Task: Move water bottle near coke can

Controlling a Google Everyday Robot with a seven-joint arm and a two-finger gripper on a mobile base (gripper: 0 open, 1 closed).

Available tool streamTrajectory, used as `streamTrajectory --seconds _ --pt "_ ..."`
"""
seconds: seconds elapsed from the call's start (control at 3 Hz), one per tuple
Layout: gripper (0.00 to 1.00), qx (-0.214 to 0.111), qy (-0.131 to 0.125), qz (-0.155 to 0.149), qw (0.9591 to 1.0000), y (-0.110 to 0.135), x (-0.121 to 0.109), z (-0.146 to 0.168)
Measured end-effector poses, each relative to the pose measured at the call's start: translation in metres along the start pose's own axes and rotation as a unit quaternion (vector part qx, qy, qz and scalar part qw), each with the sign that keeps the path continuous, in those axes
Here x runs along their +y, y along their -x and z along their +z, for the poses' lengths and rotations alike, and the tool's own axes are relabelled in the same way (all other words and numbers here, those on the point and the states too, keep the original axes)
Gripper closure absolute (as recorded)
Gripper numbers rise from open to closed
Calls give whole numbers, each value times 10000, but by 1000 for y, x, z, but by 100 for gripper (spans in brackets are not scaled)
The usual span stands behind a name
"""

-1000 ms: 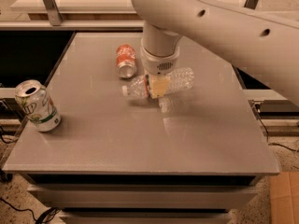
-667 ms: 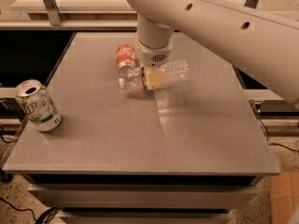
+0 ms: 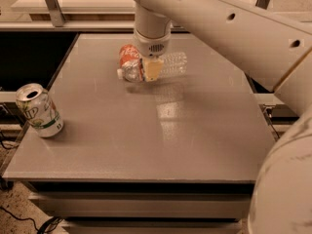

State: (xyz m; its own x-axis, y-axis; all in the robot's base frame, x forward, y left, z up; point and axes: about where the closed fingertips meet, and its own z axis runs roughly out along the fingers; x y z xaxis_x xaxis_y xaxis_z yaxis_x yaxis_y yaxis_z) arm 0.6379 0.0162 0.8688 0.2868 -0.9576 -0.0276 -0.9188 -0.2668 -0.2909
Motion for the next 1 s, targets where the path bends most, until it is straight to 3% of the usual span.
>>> streamTrajectory --seconds 0.33,1.0 --pt "82 -43 31 7 10000 1 -8 5" --pt "36 -104 77 5 9999 0 -13 10"
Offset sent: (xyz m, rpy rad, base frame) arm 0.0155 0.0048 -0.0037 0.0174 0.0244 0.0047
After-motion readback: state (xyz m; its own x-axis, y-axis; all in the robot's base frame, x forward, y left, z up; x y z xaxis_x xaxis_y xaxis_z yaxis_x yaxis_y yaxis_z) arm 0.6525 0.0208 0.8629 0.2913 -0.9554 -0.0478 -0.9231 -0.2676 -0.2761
